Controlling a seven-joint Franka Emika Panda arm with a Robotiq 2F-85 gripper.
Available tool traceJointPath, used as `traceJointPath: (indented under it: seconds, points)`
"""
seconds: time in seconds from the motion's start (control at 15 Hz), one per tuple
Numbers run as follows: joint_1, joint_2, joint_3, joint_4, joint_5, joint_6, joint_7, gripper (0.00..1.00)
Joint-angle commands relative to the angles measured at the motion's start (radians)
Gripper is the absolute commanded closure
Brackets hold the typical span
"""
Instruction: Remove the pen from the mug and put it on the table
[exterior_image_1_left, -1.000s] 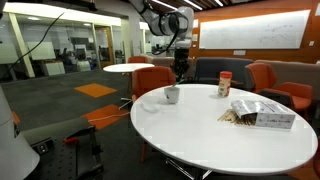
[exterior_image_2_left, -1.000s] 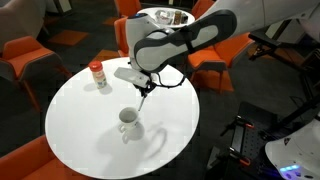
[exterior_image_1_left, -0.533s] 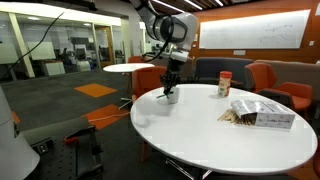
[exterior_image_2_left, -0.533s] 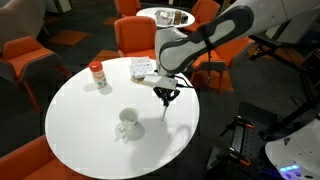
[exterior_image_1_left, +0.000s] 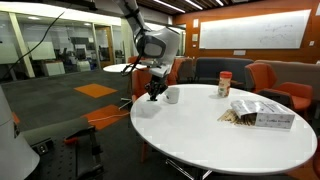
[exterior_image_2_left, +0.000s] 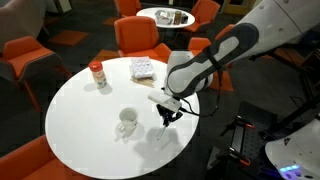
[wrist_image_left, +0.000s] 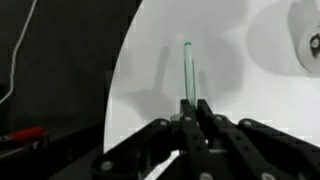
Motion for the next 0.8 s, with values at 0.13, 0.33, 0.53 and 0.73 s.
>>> traceJointPath:
  seconds: [0.13,0.33,0.53,0.73]
  points:
    - [0.007,0.031,0.068,-0.023,0.182,0.14,-0.067,0.97]
    - [0.017,0.045,0.066,-0.041,0.198,0.16,-0.08,0.63]
    - [0.038,-0.004,0.022,-0.088,0.136,0.225,-0.075,0.42]
    - [0.085,-0.089,-0.064,-0.127,-0.065,0.243,-0.039,0.18]
